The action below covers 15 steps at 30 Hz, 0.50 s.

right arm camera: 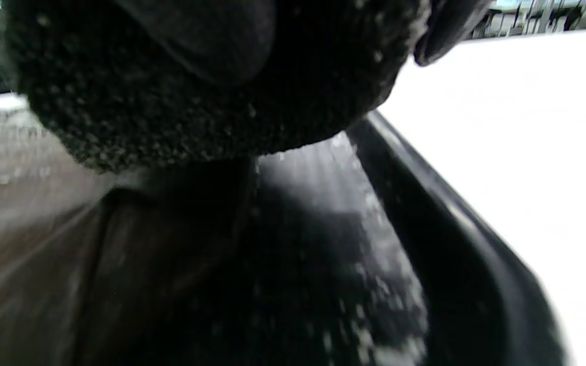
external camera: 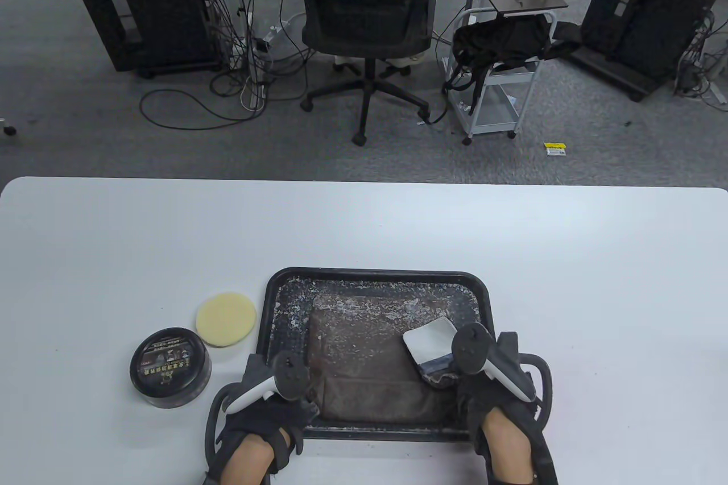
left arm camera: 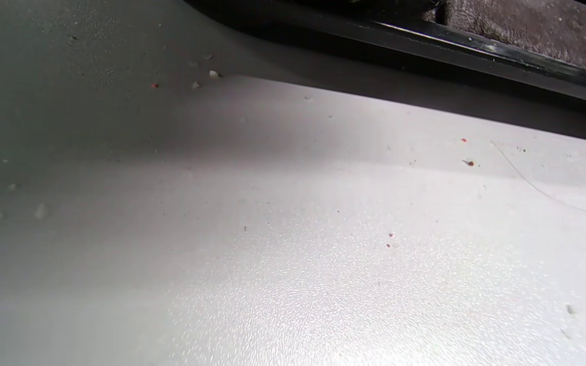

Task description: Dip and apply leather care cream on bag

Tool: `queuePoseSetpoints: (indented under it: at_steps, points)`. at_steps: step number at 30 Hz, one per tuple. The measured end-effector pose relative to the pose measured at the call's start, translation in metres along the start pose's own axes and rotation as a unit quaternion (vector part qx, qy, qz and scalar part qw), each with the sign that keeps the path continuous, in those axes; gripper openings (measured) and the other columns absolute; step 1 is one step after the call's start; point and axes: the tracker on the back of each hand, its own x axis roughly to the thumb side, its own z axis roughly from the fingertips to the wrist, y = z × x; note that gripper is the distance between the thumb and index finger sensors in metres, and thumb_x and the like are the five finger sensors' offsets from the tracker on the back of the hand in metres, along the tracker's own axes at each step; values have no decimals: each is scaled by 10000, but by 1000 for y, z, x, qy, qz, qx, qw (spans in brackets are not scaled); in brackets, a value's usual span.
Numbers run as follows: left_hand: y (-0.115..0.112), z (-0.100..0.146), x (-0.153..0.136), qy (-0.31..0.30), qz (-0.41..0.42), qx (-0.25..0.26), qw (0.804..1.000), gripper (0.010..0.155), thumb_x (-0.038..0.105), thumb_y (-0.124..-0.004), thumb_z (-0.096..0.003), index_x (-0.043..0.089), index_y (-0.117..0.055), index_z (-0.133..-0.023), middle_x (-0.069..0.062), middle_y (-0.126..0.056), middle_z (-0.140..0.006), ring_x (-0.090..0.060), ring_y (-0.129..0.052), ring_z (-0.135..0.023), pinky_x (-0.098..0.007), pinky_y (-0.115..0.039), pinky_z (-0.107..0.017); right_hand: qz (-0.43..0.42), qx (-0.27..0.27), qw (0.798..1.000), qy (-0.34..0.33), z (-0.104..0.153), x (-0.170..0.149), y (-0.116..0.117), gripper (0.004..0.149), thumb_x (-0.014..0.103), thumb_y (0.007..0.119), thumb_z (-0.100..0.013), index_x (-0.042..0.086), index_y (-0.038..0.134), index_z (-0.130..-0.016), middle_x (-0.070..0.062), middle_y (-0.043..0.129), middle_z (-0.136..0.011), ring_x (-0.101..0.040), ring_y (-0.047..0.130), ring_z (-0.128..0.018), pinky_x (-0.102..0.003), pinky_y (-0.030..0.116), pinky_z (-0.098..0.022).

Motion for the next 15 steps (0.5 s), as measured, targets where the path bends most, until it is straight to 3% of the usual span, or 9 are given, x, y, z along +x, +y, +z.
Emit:
queuePoseSetpoints:
  at_steps: [9, 15]
  points:
    - [0, 0, 0, -1, 0, 0, 1000, 704, 550, -529, -598, 285, -116, -1102, -34, 30, -1147, -318, -51, -1080, -570, -23, -739, -28, -82, 996, 15, 1, -18, -11, 493, 191, 765, -369, 259, 864, -847, -70, 833, -945, -377, 826, -882, -605, 610, -671]
    - [0, 0, 0, 0, 2, -1, 1000, 704, 550, -529, -599, 283, -116, -1103, -36, 31, -1146, -320, -50, -1080, -571, -22, -738, -46, -177, 981, 67, 6, -48, -21, 493, 199, 762, -376, 267, 852, -857, -64, 824, -954, -377, 826, -883, -593, 631, -666]
